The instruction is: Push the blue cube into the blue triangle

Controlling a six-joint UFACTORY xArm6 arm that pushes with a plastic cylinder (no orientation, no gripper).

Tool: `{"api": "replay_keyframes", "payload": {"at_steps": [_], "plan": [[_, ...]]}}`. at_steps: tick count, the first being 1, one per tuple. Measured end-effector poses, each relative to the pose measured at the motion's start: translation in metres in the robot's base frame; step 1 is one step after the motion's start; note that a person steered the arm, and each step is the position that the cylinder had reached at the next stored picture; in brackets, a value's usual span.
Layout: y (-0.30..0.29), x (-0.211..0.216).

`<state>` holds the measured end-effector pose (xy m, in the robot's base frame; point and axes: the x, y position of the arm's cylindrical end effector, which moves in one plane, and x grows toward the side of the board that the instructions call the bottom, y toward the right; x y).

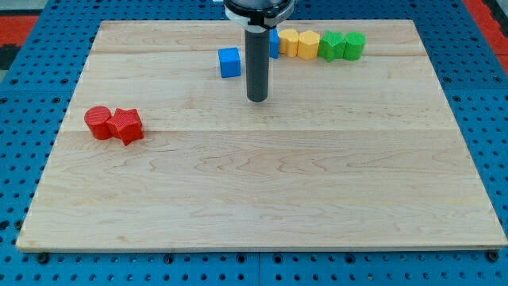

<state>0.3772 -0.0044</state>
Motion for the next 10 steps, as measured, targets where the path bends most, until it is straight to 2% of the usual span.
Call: {"api": "replay_keyframes", "payload": {"at_steps": [1, 3, 4, 6, 8, 10], "plan": [[-0.034, -0.015], [-0.036, -0.056], [-0.036, -0.056], [-0.036, -0.083], [-0.088, -0.056], [-0.088, -0.1]]}}
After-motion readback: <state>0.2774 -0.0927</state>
